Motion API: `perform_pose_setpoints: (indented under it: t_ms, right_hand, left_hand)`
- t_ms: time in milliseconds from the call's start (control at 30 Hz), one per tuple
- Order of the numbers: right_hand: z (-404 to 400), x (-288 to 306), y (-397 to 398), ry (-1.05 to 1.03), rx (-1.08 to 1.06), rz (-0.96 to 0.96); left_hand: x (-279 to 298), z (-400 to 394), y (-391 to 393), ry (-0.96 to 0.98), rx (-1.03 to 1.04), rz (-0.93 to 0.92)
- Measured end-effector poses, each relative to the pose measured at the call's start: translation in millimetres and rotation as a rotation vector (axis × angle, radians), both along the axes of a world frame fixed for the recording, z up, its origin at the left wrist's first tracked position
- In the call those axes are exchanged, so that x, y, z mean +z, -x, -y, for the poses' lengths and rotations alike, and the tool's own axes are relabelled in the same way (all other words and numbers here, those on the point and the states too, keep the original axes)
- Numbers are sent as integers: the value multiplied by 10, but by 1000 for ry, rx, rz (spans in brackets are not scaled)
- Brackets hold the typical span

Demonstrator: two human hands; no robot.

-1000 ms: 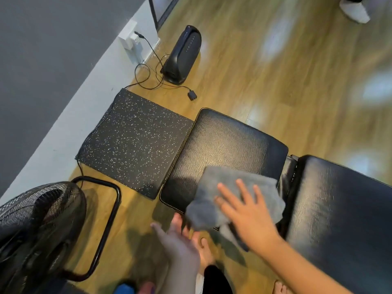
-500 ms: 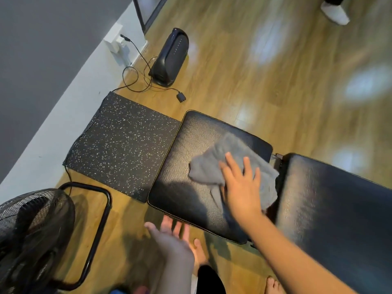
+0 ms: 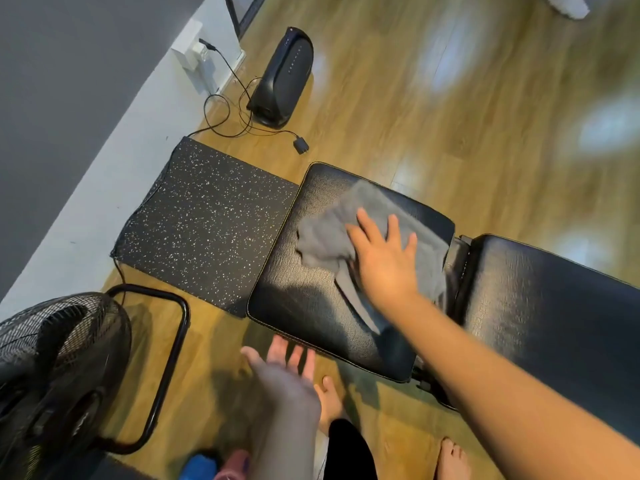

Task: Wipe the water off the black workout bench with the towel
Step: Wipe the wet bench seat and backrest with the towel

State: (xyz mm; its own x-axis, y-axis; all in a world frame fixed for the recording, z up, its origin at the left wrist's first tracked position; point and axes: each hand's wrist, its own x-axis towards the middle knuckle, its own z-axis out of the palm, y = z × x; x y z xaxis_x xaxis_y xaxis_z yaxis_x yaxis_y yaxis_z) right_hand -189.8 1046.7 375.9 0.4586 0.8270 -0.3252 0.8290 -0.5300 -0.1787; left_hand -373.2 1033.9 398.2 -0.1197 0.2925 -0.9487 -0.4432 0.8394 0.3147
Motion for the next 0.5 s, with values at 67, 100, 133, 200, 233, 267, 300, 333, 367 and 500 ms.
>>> perform_pose_setpoints:
  t_ms: [67,100,133,200,233,267,300,333,367,500]
  right_hand:
    - [-514,46,-139,4,-29,-28]
    - [-712,81,-148,15,-31,-38]
    - [-839,90,-105,28,-28,-38]
    - [-880,94,76,44,10,-25]
    - [-786,80,209,42,58,-23]
    - [-621,74,367,23,128,-20]
    - [-403,81,537,1,212,-16]
    - [-150,85,695,-4,306,-8]
    - [110,88,824,7,399,0]
    - [1062,-23,825,65,526,42]
  left_hand:
    - [-2,10,0,4,-6,12]
    - [-8,13,10,1,2,27]
    - [-30,18,29,-5,17,44]
    - [-44,18,63,8,33,67]
    - [-30,7,68,22,34,68]
    - [-3,-9,60,30,35,70]
    - [36,-27,41,30,36,74]
    - [55,-39,28,23,39,73]
    - [68,-45,13,14,50,83]
    - [39,-40,49,33,103,141]
